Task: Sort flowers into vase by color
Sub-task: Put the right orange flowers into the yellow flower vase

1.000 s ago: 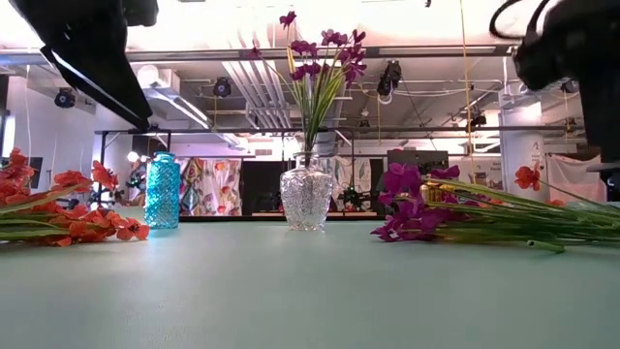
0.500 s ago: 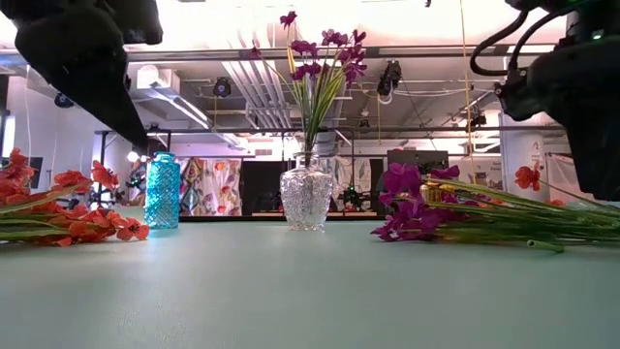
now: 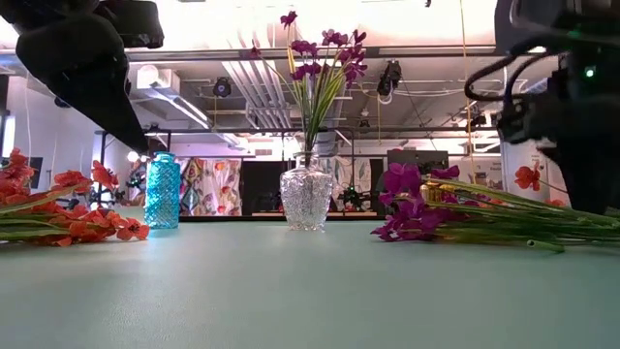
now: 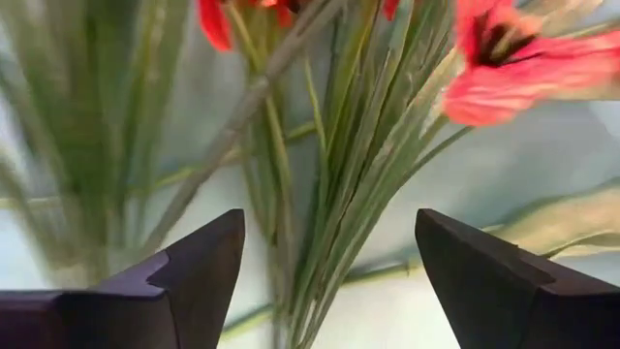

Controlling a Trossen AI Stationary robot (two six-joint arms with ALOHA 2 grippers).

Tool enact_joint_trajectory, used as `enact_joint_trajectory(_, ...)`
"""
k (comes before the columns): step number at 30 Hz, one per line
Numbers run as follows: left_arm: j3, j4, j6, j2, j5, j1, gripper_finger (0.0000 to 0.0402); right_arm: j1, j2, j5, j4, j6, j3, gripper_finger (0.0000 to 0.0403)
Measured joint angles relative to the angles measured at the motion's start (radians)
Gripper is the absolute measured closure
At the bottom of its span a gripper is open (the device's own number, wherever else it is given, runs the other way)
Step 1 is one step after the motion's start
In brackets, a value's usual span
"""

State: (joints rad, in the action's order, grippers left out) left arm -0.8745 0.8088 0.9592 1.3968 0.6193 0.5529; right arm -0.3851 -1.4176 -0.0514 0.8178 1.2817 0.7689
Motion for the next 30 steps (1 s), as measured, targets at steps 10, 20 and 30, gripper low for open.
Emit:
enact_joint_trajectory(10, 0.000, -0.005, 0.004, 0.000, 0.001, 0.000, 0.0075, 0.000, -0.067, 0.024, -0.042, -0.049, 0.003, 0.0160)
enact_joint_trajectory(20, 0.000, -0.006, 0.004, -0.001, 0.000, 0.000, 0.0075, 0.000, -0.013, 0.060, -0.029, -0.048, -0.002, 0.0294)
enact_joint_trajectory(30, 0.000, -0.007, 0.004, -0.002, 0.000, 0.000, 0.0075, 0.000, 0.080, 0.181, 0.022, -0.053, -0.002, 0.0385)
